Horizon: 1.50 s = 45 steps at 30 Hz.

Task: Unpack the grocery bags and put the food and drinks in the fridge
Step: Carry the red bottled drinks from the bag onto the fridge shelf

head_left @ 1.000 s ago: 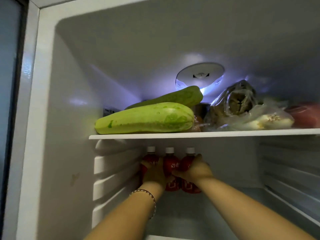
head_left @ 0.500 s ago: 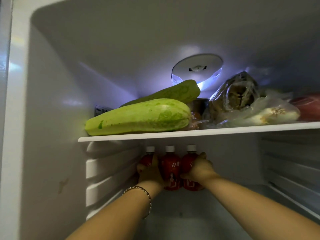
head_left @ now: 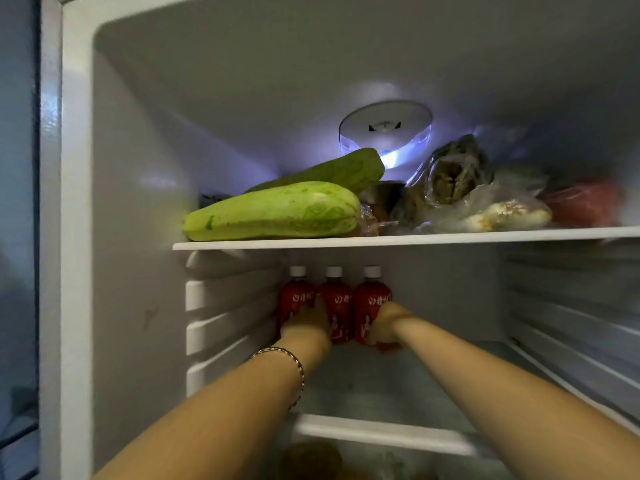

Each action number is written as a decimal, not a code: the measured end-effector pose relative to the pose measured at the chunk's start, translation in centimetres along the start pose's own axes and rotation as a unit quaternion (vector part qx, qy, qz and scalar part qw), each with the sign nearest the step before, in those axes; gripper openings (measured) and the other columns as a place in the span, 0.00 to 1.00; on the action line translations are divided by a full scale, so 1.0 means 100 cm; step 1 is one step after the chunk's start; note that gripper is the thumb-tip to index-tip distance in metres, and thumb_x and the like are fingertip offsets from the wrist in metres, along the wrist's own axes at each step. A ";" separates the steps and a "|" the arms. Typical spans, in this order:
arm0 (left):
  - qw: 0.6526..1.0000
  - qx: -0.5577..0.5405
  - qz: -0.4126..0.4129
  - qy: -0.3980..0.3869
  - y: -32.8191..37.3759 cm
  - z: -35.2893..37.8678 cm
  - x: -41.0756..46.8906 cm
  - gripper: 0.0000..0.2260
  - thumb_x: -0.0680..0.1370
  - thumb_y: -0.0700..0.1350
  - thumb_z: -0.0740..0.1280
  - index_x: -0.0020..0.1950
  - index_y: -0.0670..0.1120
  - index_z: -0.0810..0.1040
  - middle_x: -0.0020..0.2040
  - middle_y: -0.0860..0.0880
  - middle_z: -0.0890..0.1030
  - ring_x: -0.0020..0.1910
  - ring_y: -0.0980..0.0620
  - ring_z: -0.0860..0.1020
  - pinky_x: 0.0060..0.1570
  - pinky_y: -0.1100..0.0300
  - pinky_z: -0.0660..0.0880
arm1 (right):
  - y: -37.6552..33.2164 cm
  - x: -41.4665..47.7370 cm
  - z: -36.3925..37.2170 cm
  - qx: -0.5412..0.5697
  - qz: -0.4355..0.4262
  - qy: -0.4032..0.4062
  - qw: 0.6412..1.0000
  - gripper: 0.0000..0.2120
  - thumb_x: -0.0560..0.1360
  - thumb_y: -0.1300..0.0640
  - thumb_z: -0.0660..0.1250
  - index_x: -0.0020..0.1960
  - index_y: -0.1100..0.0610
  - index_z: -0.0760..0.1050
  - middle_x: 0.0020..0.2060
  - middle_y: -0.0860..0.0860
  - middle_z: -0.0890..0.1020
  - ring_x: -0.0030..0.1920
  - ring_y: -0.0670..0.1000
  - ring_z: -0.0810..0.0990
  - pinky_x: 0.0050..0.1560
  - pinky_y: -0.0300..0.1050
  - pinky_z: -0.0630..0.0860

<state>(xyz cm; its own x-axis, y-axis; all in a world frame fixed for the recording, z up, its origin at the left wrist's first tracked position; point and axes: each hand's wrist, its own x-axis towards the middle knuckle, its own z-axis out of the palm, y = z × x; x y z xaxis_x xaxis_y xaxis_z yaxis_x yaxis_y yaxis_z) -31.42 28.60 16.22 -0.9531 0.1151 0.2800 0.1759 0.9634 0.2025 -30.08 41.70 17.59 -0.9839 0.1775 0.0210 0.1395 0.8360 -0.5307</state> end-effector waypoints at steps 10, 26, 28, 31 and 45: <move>0.985 -0.035 0.171 0.015 0.006 -0.044 -0.129 0.11 0.78 0.46 0.62 0.57 0.42 0.74 0.57 0.43 0.78 0.54 0.42 0.77 0.45 0.55 0.72 | 0.009 -0.161 0.003 -0.065 -0.004 0.129 0.989 0.10 0.72 0.60 0.67 0.50 0.65 0.81 0.41 0.58 0.82 0.35 0.51 0.76 0.35 0.40 0.74; 0.795 -0.073 0.539 -0.267 0.072 0.044 -0.493 0.08 0.76 0.48 0.63 0.42 0.44 0.74 0.47 0.41 0.80 0.51 0.41 0.79 0.48 0.53 0.75 | 0.131 -0.617 0.103 -0.070 0.354 0.125 0.924 0.04 0.73 0.53 0.68 0.44 0.52 0.79 0.41 0.51 0.82 0.38 0.49 0.80 0.37 0.40 0.75; 0.753 -0.071 0.594 -0.275 0.090 0.043 -0.564 0.11 0.77 0.49 0.63 0.50 0.42 0.77 0.53 0.42 0.80 0.54 0.42 0.78 0.49 0.54 0.74 | 0.141 -0.698 0.114 -0.051 0.416 0.130 0.898 0.04 0.75 0.53 0.67 0.46 0.53 0.78 0.41 0.50 0.81 0.35 0.48 0.78 0.31 0.39 0.74; 0.690 -0.062 0.666 -0.277 0.112 0.032 -0.669 0.12 0.79 0.49 0.60 0.54 0.42 0.75 0.55 0.43 0.78 0.54 0.42 0.77 0.48 0.53 0.72 | 0.148 -0.808 0.131 -0.022 0.498 0.143 0.855 0.08 0.77 0.53 0.65 0.51 0.57 0.78 0.43 0.53 0.81 0.37 0.50 0.80 0.40 0.44 0.79; 0.384 -0.100 0.857 -0.328 0.117 -0.057 -1.192 0.06 0.79 0.45 0.59 0.49 0.45 0.74 0.47 0.45 0.78 0.45 0.46 0.74 0.40 0.57 0.68 | 0.099 -1.310 0.229 0.023 0.773 0.225 0.593 0.09 0.76 0.55 0.63 0.46 0.59 0.78 0.47 0.55 0.82 0.46 0.56 0.80 0.41 0.48 0.75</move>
<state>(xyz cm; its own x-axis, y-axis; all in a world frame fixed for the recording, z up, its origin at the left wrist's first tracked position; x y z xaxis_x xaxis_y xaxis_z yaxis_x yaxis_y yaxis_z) 85.61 24.77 -9.40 0.7603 0.6383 -0.1206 0.6364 -0.6946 0.3354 97.62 14.84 -9.78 0.4466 0.8422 -0.3021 0.8223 -0.5194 -0.2324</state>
